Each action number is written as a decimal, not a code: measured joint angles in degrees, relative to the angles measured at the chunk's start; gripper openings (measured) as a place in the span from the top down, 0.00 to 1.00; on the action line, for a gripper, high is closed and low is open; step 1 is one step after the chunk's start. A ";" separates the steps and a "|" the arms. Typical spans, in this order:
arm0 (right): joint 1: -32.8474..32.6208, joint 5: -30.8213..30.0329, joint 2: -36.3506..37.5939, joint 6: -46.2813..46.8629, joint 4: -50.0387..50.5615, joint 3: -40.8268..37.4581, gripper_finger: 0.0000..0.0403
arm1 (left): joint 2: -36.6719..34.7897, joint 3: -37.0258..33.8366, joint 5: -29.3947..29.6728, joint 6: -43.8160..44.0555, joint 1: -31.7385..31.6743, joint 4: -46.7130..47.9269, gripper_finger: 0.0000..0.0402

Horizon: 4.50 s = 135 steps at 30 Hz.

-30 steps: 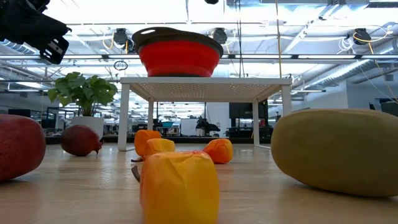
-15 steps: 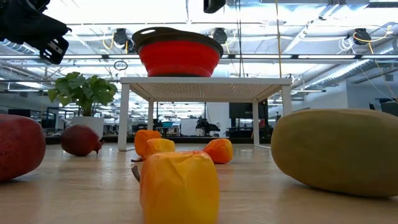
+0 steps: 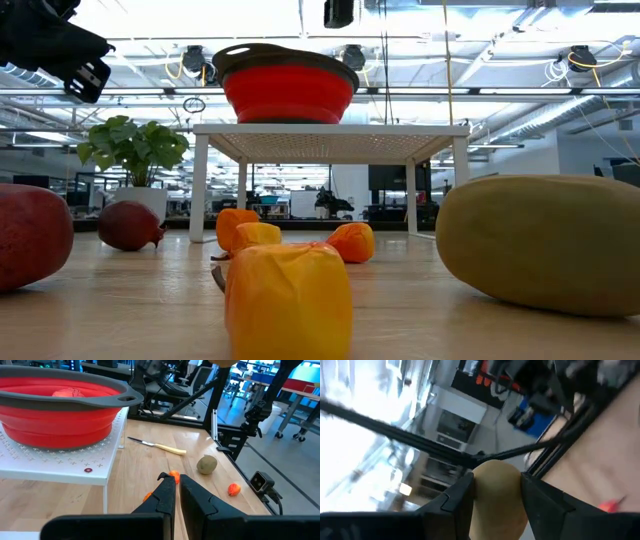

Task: Pick & Place Fruit
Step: Put the brown kiwi into the orange strainer bowl on the shelf

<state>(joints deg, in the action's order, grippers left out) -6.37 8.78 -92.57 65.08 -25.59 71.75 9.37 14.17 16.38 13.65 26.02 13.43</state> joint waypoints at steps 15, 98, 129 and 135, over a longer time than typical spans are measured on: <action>0.76 -1.07 1.27 -45.73 -7.62 0.04 0.66 | 0.00 0.00 0.00 0.01 0.00 0.07 0.94; 12.42 -26.49 1.74 -70.25 9.00 -4.74 0.65 | 0.00 0.00 0.04 0.31 0.00 0.00 0.94; 12.42 -24.98 1.72 -64.02 8.63 -4.74 0.57 | 0.00 0.00 0.02 0.81 0.00 0.00 0.94; 12.42 -24.99 1.72 -64.09 8.95 -4.74 0.47 | -0.02 0.00 0.02 0.79 0.00 0.00 0.94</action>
<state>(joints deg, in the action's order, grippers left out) 6.04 -16.21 -90.85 0.99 -16.64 67.00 9.34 14.17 16.40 14.44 26.02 13.43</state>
